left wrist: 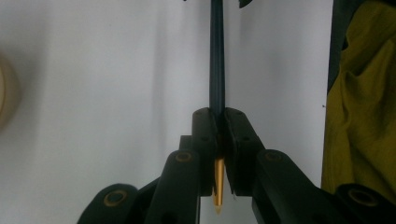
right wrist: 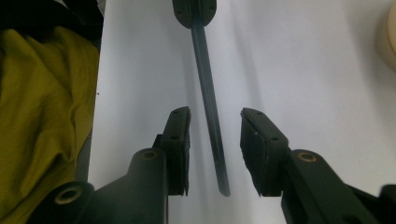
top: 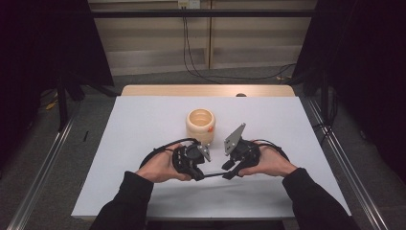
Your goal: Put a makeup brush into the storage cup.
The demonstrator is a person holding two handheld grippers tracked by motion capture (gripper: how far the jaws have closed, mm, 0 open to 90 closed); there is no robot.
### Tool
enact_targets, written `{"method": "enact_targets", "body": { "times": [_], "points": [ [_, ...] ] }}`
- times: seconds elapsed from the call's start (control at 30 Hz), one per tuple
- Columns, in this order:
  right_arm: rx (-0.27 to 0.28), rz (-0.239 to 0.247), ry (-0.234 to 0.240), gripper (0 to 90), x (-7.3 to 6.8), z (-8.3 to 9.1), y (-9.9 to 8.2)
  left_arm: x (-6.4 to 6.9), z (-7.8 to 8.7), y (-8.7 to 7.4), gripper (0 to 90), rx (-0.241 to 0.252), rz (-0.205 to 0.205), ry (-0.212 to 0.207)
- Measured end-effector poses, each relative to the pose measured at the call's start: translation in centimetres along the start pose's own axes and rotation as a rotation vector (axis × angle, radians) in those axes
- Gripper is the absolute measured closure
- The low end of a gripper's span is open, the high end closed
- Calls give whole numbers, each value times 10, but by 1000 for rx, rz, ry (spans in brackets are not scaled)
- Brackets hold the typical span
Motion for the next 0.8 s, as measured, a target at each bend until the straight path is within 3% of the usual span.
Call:
{"method": "enact_targets", "body": {
  "times": [0.13, 0.4, 0.8],
  "points": [
    [-20, -1, 16, 669, -2, -5, 0, 0, -1, 1, 836, 13, 3, 2],
    [22, 23, 32, 745, 0, -12, 3, 1, 1, 1, 837, 11, -8, -11],
    [7, 48, 62, 847, -4, -21, 3, 2, 0, 2, 836, 26, -11, -33]
  ]
}}
Point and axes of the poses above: each handheld gripper's, and its own axes: z roughly backward along the jaws, y roughly out of its top, x roughly to its right, the point moved 6 cm from there along -z, roughly forward along the jaws, and after that the axes turned 3 degrees about -z, right-handed, at the moved point
